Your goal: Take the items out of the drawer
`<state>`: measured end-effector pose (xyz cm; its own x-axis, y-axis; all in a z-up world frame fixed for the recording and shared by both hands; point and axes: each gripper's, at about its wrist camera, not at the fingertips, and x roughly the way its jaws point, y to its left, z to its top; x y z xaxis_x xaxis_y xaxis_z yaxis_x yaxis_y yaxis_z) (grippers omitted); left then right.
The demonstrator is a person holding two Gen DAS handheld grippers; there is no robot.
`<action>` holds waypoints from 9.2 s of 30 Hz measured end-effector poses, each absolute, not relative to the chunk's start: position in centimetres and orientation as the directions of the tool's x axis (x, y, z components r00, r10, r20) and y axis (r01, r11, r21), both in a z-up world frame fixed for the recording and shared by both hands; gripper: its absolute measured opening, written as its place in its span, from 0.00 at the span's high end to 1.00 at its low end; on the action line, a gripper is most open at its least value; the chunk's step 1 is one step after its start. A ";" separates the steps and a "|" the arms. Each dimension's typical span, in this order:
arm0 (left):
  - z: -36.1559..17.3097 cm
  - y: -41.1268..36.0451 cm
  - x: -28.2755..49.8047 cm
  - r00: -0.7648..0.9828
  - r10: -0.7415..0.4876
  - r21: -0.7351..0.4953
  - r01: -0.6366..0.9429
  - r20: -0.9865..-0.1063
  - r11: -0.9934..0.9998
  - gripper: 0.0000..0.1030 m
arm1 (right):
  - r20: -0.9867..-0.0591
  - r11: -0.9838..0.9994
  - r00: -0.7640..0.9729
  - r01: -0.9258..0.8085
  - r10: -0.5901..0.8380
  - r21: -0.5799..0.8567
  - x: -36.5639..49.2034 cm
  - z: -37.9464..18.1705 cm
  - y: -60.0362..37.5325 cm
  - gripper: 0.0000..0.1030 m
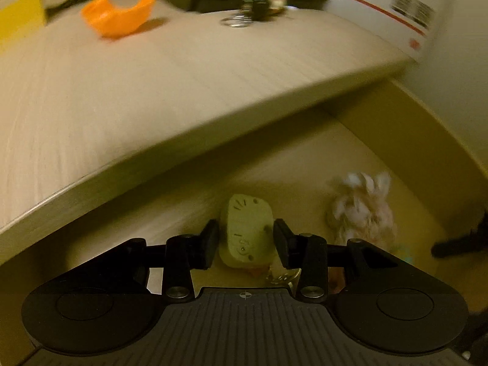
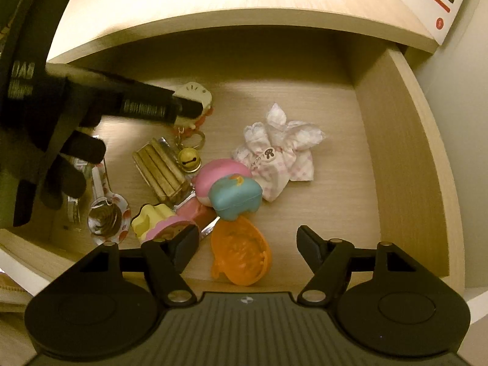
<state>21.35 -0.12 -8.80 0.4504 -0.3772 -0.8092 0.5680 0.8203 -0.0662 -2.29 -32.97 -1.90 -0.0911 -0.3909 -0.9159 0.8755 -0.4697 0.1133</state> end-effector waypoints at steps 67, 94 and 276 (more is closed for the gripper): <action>3.0 9.5 32.6 0.644 -0.396 -0.300 0.259 -0.655 0.918 0.53 | -0.756 -0.650 -0.417 0.760 -0.504 0.013 -16.4 7.9 -42.3 0.83; 9.1 10.8 24.2 0.698 -0.454 -0.199 0.418 -0.554 0.886 0.54 | -0.597 -0.656 -0.547 0.753 -0.588 -0.044 -10.2 13.6 -34.7 0.08; -5.6 -0.5 17.6 0.384 -0.307 0.309 0.913 -0.871 0.265 0.54 | -0.926 -0.657 -0.047 0.718 -0.375 0.229 -4.7 1.7 -32.1 0.55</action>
